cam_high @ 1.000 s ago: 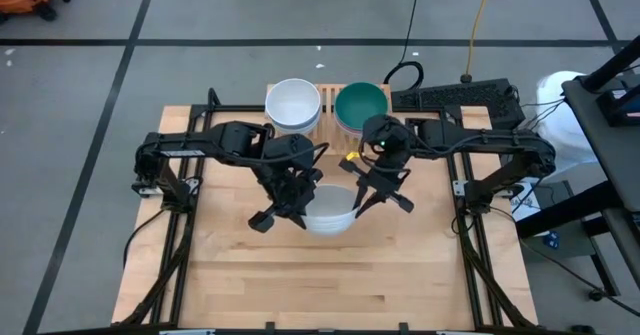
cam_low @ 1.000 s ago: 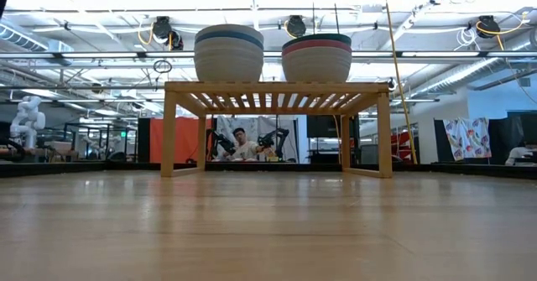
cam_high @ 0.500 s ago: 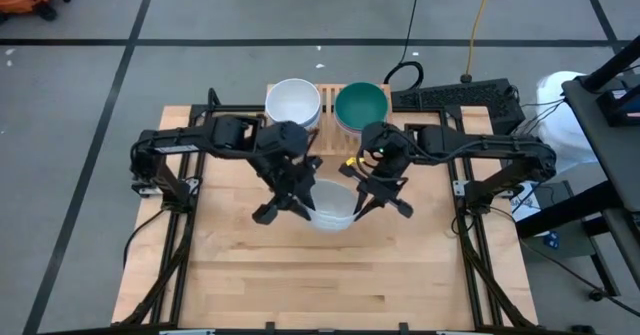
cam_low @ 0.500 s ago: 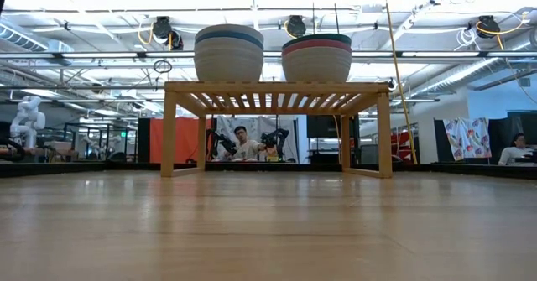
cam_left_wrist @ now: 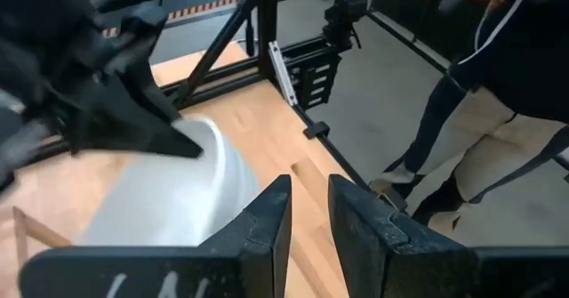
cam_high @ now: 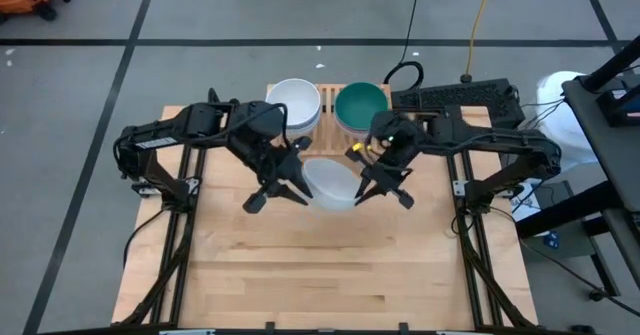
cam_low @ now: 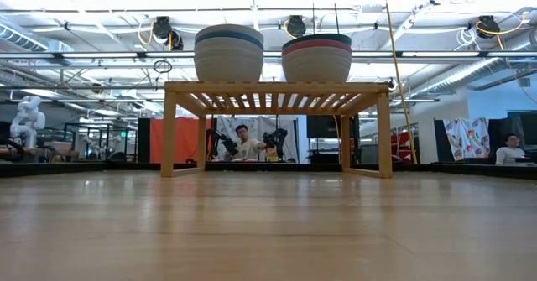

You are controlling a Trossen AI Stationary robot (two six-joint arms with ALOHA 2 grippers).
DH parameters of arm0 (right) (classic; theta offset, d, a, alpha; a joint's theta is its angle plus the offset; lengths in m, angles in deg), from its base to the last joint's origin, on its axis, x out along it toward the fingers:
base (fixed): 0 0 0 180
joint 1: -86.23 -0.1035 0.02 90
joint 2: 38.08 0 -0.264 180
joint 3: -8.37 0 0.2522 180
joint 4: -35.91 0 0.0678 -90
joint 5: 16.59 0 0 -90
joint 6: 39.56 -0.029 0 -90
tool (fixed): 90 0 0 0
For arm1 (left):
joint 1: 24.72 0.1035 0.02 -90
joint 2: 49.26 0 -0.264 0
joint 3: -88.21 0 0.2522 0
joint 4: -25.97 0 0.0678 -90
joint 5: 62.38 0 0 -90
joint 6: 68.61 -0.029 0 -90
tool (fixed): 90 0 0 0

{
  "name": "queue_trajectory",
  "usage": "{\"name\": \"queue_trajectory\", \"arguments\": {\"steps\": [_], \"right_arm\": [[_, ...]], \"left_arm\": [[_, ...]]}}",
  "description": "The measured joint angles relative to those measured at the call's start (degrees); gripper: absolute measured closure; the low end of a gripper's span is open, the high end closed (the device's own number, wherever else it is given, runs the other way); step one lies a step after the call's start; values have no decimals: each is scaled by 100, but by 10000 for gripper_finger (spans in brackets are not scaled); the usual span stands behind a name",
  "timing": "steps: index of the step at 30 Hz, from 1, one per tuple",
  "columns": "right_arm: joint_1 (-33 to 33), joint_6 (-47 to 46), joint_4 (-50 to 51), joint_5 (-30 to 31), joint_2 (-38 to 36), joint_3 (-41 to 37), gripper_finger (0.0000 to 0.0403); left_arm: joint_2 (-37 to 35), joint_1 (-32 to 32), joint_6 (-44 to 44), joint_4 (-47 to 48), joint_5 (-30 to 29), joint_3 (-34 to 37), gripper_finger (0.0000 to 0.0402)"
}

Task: Place and stack bowls onto a shelf
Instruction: Stack the white bowl on top of the green bowl on the shelf

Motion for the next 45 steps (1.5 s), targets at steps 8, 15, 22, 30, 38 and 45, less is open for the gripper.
{"name": "queue_trajectory", "arguments": {"steps": [8,15,22,30,38,45], "right_arm": [[299,-196,-142,1652,-553,2,401],[940,-1259,-263,3076,-768,203,402],[1623,-2041,79,3128,-612,733,402],[2086,-2244,1398,3107,32,1630,403],[2291,-2217,2392,2824,859,2286,403],[2363,-2189,3046,2827,1319,2309,403]], "left_arm": [[-310,-6,58,144,-585,4,319],[-775,-3,412,411,-2561,4,319],[-1126,128,1203,559,-3476,7,319],[-1303,371,1335,926,-3526,10,319],[-1403,642,1401,1506,-3927,9,319],[-1461,796,1448,1724,-3923,9,319]]}}
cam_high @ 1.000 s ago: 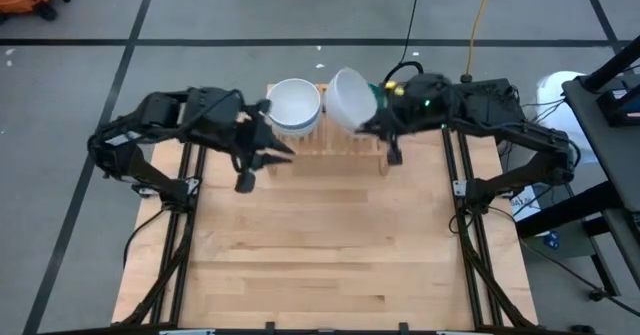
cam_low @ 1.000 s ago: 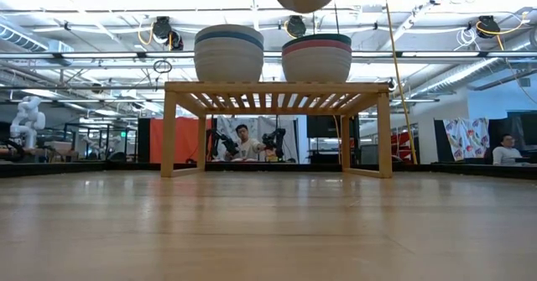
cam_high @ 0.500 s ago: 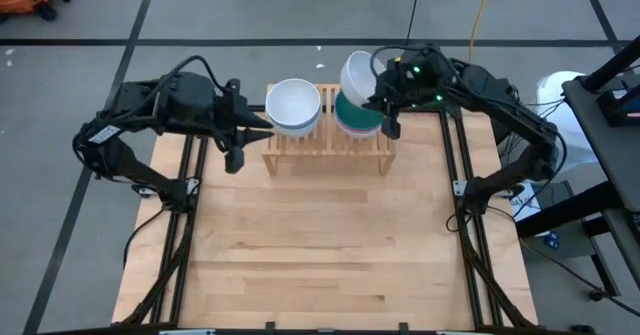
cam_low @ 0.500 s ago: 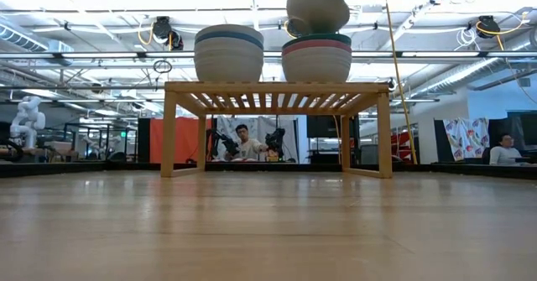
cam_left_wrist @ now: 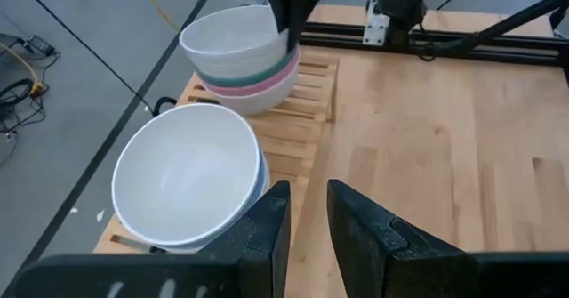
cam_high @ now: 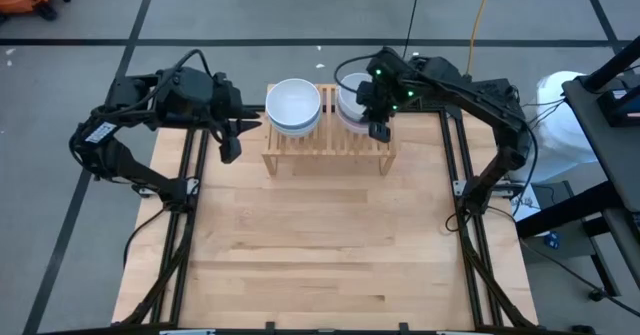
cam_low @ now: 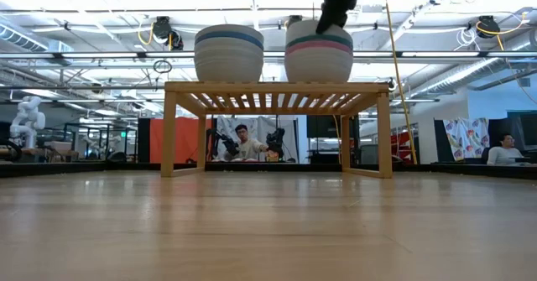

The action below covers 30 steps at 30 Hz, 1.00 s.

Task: Place and stack bowls onto a shelf
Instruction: Stack the white bowl on top of the green bowl on the shelf

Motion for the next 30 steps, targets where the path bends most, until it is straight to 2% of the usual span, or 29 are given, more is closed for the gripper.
{"name": "queue_trajectory", "arguments": {"steps": [5,9,13,22,30], "right_arm": [[-7,207,264,-11,191,25,402],[-4,505,118,-340,197,14,402],[-7,468,5,-412,176,-1,395],[-119,432,227,-475,150,-18,328],[-177,583,87,-382,-242,-18,276]], "left_arm": [[-29,61,4,58,4,0,319],[-36,62,-13,58,9,0,319],[-36,58,12,58,17,0,319],[-36,58,11,58,31,0,319],[-36,58,11,298,37,0,319]]}}
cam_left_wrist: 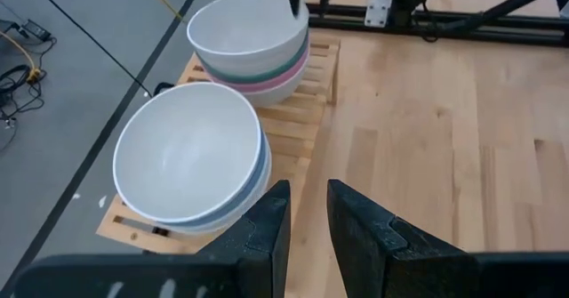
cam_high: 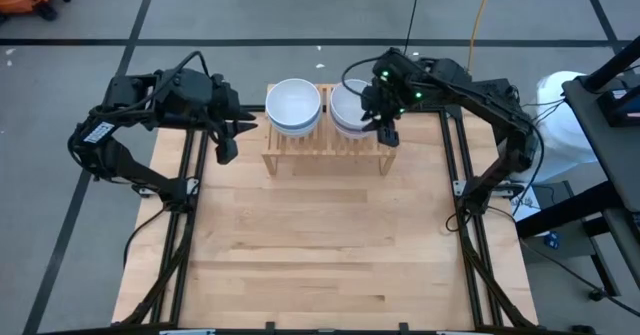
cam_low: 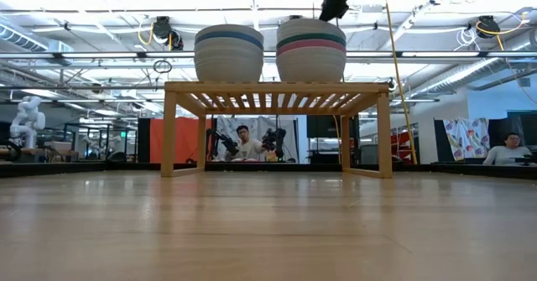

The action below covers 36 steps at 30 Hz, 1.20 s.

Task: Place and stack bowls onto a shelf
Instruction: Stack the white bowl on top of the green bowl on the shelf

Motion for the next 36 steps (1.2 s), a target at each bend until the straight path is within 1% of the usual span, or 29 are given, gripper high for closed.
{"name": "queue_trajectory", "arguments": {"steps": [3,7,11,14,16,18,19,21,23,28,33,36], "right_arm": [[0,9,-201,225,-230,0,266],[-2,48,-573,235,-535,0,264],[-7,154,-1168,217,-819,7,273],[-7,211,-1459,217,-904,7,299],[-7,338,-1541,217,-906,7,333],[-7,350,-1650,217,-888,7,375],[-7,342,-1722,212,-864,7,388],[-21,374,-1829,74,-804,-4,394],[-35,509,-2109,-88,-755,-134,397],[-34,659,-3093,-99,-755,-785,402],[9,800,-3671,-126,-753,-1463,402],[9,866,-4219,-433,-753,-1855,403]], "left_arm": [[0,0,0,92,0,0,319],[2,0,-1,103,0,0,319],[2,0,-2,99,-5,0,319],[33,0,-4,92,-81,0,319],[75,0,-22,77,-205,0,319],[121,0,-51,65,-327,0,319],[136,0,-60,48,-360,0,319],[136,4,-139,25,-385,0,320],[136,4,-216,25,-387,0,320],[136,4,-188,25,-387,0,320],[137,4,-194,42,-387,0,321],[137,4,-283,44,-387,0,321]]}}
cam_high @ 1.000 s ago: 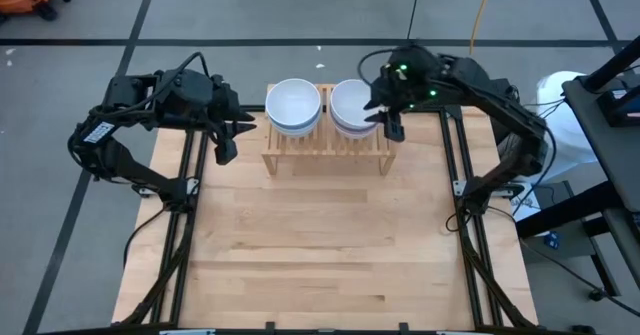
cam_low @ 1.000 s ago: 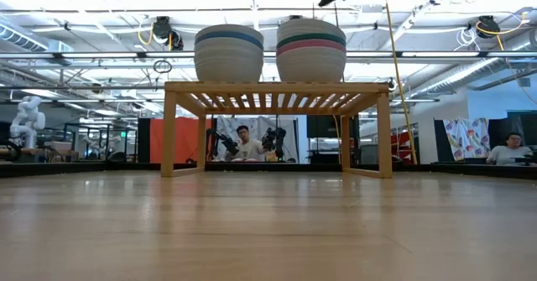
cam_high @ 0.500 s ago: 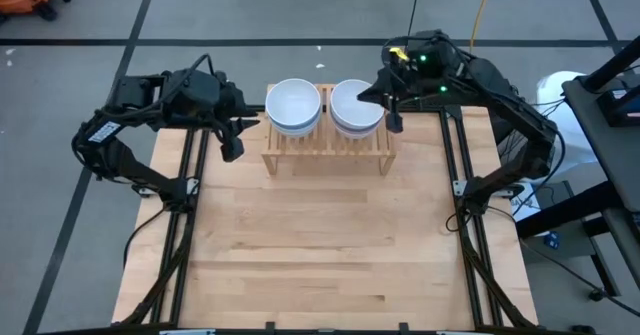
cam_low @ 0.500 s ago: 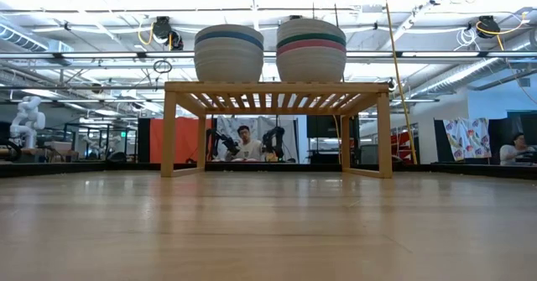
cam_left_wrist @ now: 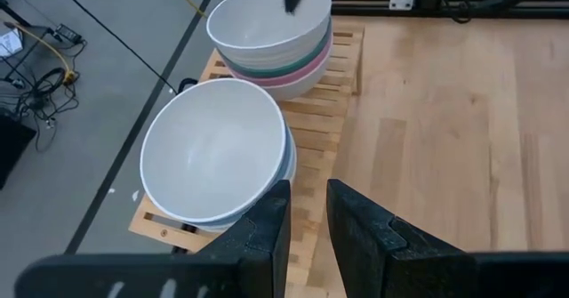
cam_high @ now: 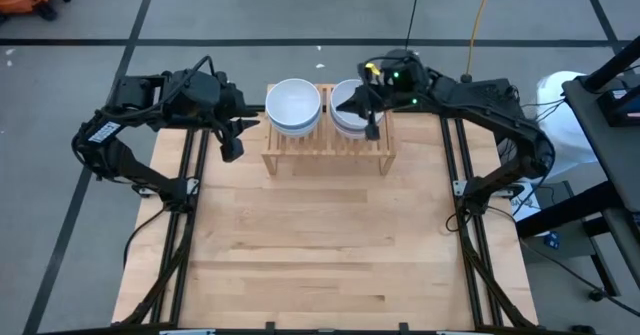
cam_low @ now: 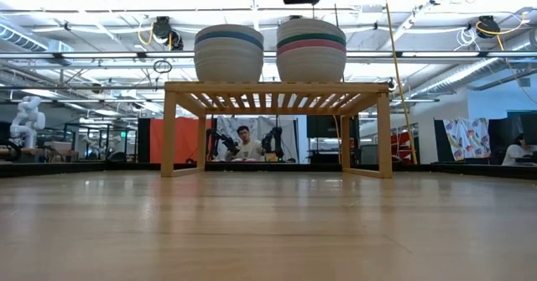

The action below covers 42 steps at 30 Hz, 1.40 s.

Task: Place and stack bowls onto a shelf
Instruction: Stack the white bowl on top of the green bowl on the shelf, then return to Home Position

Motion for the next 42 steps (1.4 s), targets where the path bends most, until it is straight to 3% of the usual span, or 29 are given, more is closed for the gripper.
{"name": "queue_trajectory", "arguments": {"steps": [8,20,25,30,35,42], "right_arm": [[46,-87,-736,-399,0,-786,403],[201,-294,-869,-391,-147,-957,403],[190,-432,-1098,-377,-753,-914,403],[177,-221,-1236,96,-1467,-914,403],[168,285,-1240,103,-2173,-914,403],[144,220,-1299,94,-2941,-912,403]], "left_arm": [[-1,0,-19,2,0,0,321],[-6,0,-21,3,0,0,321],[-190,0,-32,-31,0,0,321],[-524,0,-47,-30,0,0,321],[-1000,0,28,-31,-9,0,321],[-1476,0,100,53,-18,0,321]]}}
